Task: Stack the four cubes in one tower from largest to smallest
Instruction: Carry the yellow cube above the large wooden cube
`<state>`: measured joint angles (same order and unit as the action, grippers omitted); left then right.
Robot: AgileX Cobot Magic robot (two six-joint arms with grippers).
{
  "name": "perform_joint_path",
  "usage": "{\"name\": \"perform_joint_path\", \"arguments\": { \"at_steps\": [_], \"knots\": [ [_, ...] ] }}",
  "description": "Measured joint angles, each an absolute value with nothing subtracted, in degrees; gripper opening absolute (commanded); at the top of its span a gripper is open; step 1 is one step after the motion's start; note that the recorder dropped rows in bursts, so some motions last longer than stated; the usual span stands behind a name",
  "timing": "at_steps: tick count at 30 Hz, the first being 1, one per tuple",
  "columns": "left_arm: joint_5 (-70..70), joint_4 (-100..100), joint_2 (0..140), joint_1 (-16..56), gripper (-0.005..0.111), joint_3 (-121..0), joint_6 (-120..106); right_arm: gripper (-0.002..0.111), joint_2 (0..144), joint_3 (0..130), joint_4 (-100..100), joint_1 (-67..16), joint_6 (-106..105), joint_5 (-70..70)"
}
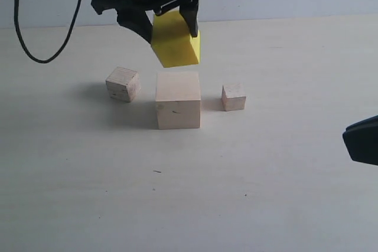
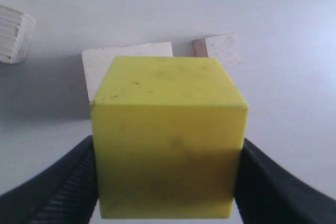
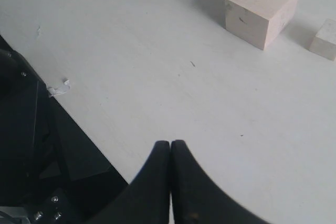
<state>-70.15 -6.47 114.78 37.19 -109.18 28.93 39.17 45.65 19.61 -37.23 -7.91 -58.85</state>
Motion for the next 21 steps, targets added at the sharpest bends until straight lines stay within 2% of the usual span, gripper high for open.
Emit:
{"name": "perform_joint_path", "arguments": {
  "at_steps": [21],
  "knots": [
    [-70.1, -5.8, 118.9, 37.2, 0.000, -109.2, 29.7, 0.000, 39.2, 45.6, 20.2, -37.2, -8.0, -58.9]
  ]
}}
